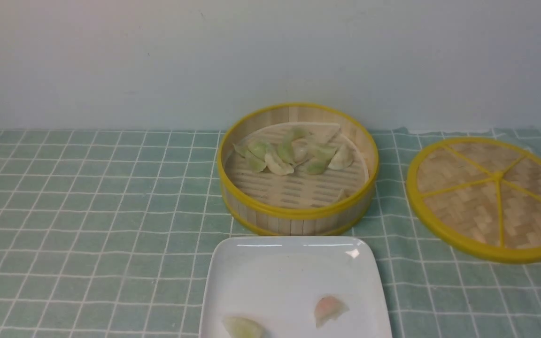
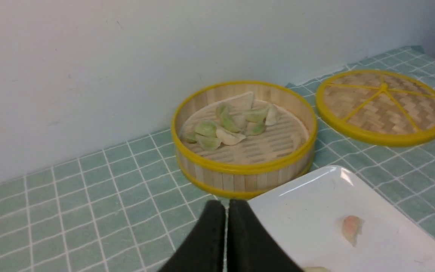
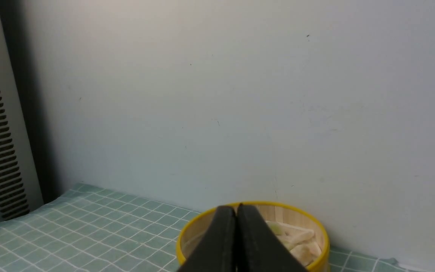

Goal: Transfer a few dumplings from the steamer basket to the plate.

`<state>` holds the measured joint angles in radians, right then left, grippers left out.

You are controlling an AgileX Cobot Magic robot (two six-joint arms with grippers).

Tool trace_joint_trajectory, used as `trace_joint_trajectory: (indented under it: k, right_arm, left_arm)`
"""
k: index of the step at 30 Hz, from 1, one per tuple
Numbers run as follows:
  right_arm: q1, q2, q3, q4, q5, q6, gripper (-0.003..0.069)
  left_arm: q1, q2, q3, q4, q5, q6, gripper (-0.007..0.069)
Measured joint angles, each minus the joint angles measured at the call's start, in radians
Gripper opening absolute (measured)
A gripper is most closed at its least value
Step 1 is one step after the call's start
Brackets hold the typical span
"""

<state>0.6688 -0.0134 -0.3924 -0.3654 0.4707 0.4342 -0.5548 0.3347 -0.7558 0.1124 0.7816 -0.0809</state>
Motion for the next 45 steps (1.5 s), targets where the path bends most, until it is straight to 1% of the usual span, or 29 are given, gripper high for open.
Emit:
trace_joint_trajectory:
  k: [3,4,6,7,8,10,11,12,13,14,17,19,23,29,45]
  right_arm:
    - [0.000,0.000,0.000,0.000,0.000,0.000,-0.0013]
    - [0.000,0.000,0.000,0.000,0.000,0.000,-0.0013]
    - [0.000,0.000,0.000,0.000,0.000,0.000,-0.0013]
    - [0.000,0.000,0.000,0.000,0.000,0.000,-0.0013]
    - [0.000,0.000,0.000,0.000,0.000,0.000,-0.0013]
    - [0.000,0.000,0.000,0.000,0.000,0.000,-0.0013]
    - [0.000,0.000,0.000,0.000,0.000,0.000,-0.0013]
    - [0.000,0.000,0.000,0.000,0.001,0.000,-0.0013]
    - [0.000,0.000,0.000,0.000,0.001,0.000,-0.0013]
    - [0.000,0.000,0.000,0.000,0.001,0.000,-0.0013]
    - [0.000,0.000,0.000,0.000,0.005,0.000,-0.0013]
    - [0.000,0.000,0.000,0.000,0.007,0.000,-0.0013]
    - [0.000,0.000,0.000,0.000,0.007,0.000,-0.0013]
    - [0.000,0.000,0.000,-0.001,0.009,0.000,-0.0013]
    - [0.000,0.000,0.000,-0.003,0.009,0.000,-0.0013]
  left_arm:
    - [0.040,-0.023,0.014,-0.007,-0.002,0.027,-0.0006]
    - [0.063,-0.033,0.024,-0.014,-0.006,0.034,-0.0006]
    - [0.140,-0.081,0.080,-0.047,-0.038,0.062,-0.0006]
    - [0.157,-0.100,0.096,-0.053,-0.053,0.072,-0.0006]
    - [0.241,-0.162,0.193,-0.080,-0.106,0.102,-0.0006]
    - [0.287,-0.199,0.250,-0.094,-0.142,0.118,-0.0006]
    - [0.358,-0.256,0.335,-0.112,-0.204,0.139,-0.0006]
    - [0.405,-0.289,0.408,-0.121,-0.240,0.145,-0.0006]
    - [0.412,-0.302,0.431,-0.122,-0.254,0.148,-0.0006]
    - [0.458,-0.330,0.498,-0.126,-0.290,0.152,-0.0006]
    - [0.513,-0.346,0.626,-0.129,-0.346,0.158,-0.0006]
    - [0.524,-0.346,0.702,-0.131,-0.358,0.158,-0.0006]
    - [0.525,-0.346,0.773,-0.133,-0.369,0.158,-0.0006]
    - [0.525,-0.346,0.779,-0.133,-0.391,0.157,-0.0006]
    - [0.525,-0.346,0.780,-0.133,-0.393,0.157,-0.0006]
